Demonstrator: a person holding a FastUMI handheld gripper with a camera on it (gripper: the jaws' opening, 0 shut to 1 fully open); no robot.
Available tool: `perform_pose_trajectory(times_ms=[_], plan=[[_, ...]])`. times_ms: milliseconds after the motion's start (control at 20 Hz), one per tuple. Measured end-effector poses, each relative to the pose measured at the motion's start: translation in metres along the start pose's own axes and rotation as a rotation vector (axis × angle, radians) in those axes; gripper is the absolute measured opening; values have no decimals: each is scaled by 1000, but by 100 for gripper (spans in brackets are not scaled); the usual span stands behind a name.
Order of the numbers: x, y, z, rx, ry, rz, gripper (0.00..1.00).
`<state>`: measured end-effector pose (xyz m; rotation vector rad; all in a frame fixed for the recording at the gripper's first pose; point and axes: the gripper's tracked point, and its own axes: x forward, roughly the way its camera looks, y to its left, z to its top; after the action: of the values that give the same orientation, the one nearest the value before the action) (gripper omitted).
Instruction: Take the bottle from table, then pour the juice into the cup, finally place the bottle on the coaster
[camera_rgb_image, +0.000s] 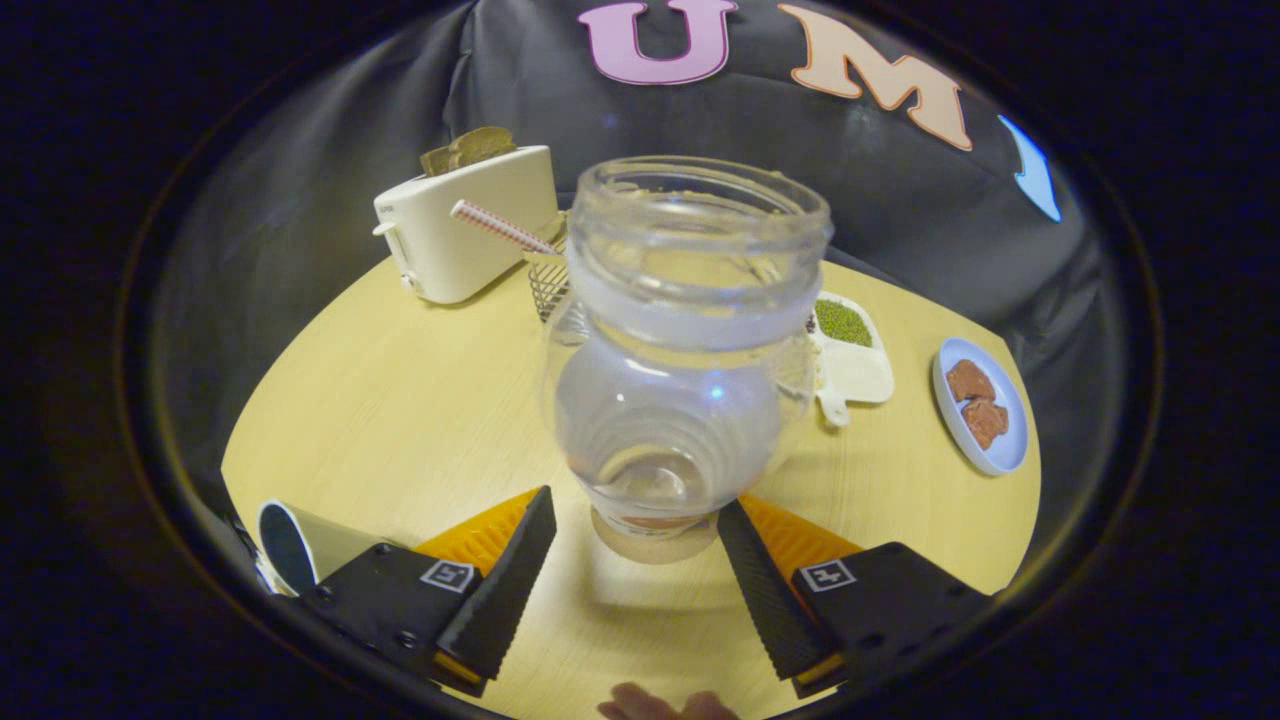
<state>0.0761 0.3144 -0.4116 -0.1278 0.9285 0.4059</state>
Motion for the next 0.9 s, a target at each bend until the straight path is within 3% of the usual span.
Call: perform_pose_trajectory(times_ms=[450, 900], plan=[[-6, -1, -18, 2, 9, -6, 100], [-49, 4, -31, -6, -18, 9, 100]])
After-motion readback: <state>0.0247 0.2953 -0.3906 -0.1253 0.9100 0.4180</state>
